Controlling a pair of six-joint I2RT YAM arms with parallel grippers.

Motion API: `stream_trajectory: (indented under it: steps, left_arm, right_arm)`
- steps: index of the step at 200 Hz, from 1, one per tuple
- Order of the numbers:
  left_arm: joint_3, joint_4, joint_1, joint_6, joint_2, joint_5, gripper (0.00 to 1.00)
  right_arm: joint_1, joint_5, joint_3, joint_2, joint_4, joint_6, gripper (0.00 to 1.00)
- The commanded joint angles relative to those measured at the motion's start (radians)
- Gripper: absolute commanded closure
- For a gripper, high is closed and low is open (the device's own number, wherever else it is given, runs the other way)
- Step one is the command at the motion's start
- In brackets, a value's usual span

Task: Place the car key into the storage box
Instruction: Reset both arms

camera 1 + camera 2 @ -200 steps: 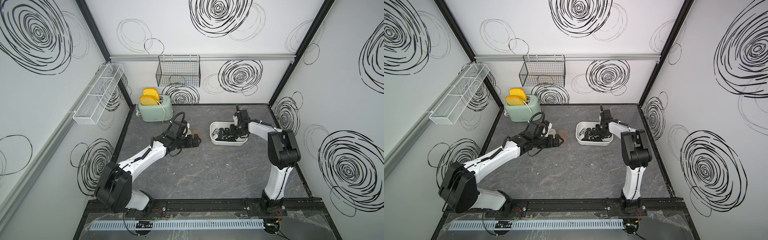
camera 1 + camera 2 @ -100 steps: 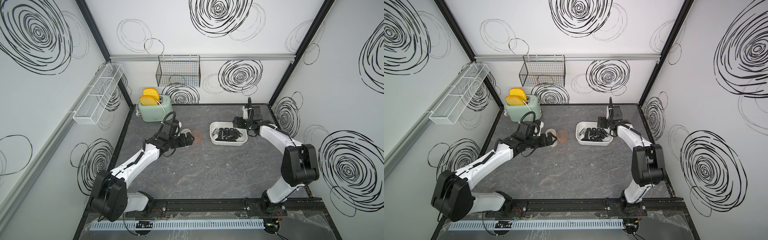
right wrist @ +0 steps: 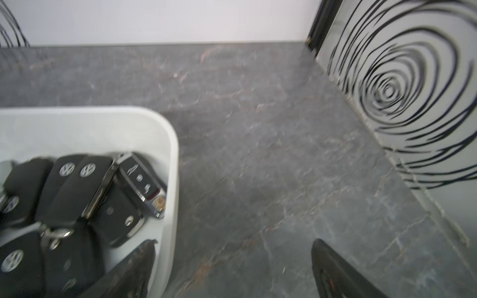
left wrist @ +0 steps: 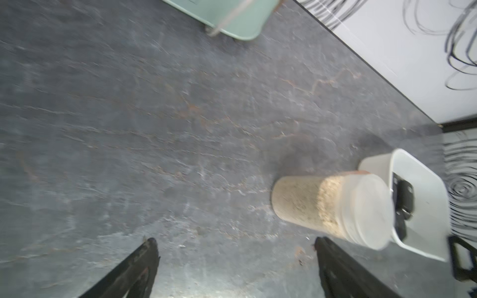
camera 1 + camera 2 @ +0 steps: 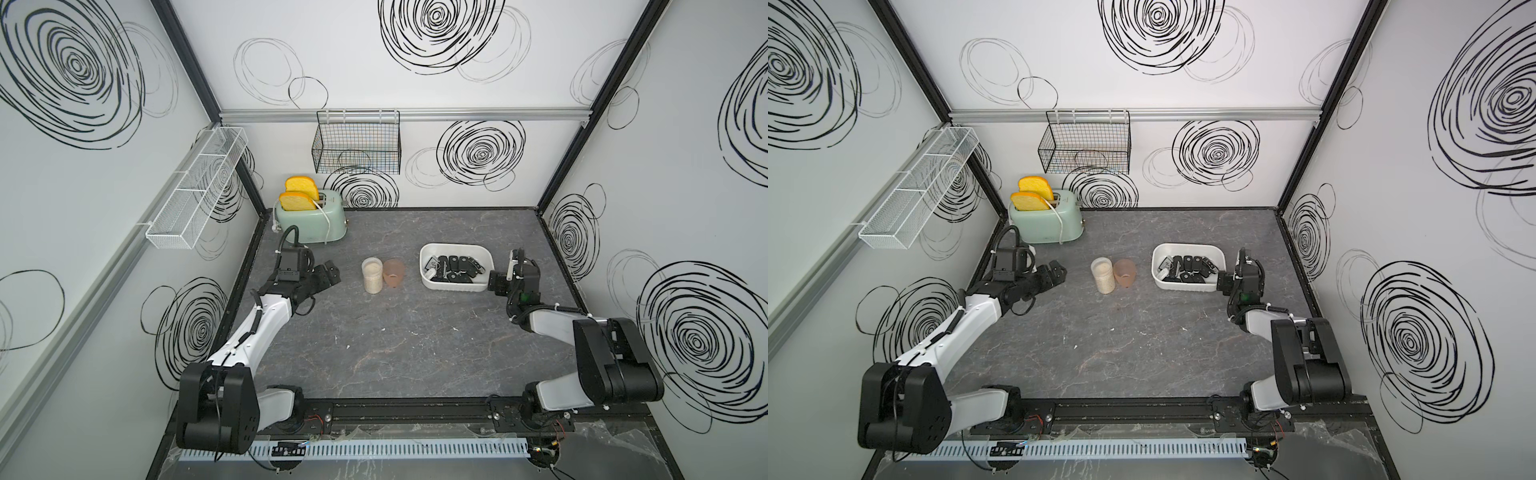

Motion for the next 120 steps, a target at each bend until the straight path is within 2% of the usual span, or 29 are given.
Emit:
stream_trajectory:
  steps: [1,10,16,30,59,73,89,101,120]
  left_arm:
    - [-0.023,0.123,0.026,0.135,0.006,-0.198,0.02]
    - [-0.073,0.216,0.025,0.188,-0.012,-0.258,0.02]
    - [-0.117,0.287,0.024,0.216,-0.03,-0.296,0.02]
    - [-0.237,0.478,0.01,0.275,-0.078,-0.361,0.02]
    - [-0.484,0.94,-0.026,0.418,-0.129,-0.397,0.02]
    - [-0.525,1.053,-0.026,0.441,-0.089,-0.401,0.02]
    - [-0.562,1.181,-0.028,0.458,-0.028,-0.392,0.02]
    - [-0.552,1.215,-0.026,0.463,-0.003,-0.374,0.02]
    - [-0.551,1.32,-0.025,0.453,0.049,-0.317,0.02]
  right_arm:
    - [-0.051,0.033,-0.056,0.011,0.248,0.016,0.04]
    - [-0.067,-0.038,-0.106,0.009,0.35,0.014,0.04]
    - [-0.062,-0.039,-0.136,0.013,0.409,0.003,0.0]
    - [-0.041,-0.059,-0.187,0.008,0.508,-0.034,0.01]
    - [-0.061,-0.175,-0.229,0.026,0.584,-0.051,0.01]
    - [-0.075,-0.182,-0.291,0.072,0.769,-0.034,0.01]
    - [-0.076,-0.18,-0.26,0.035,0.648,-0.035,0.01]
    - [-0.073,-0.175,-0.275,0.056,0.714,-0.037,0.01]
    - [-0.07,-0.172,-0.268,0.043,0.677,-0.04,0.01]
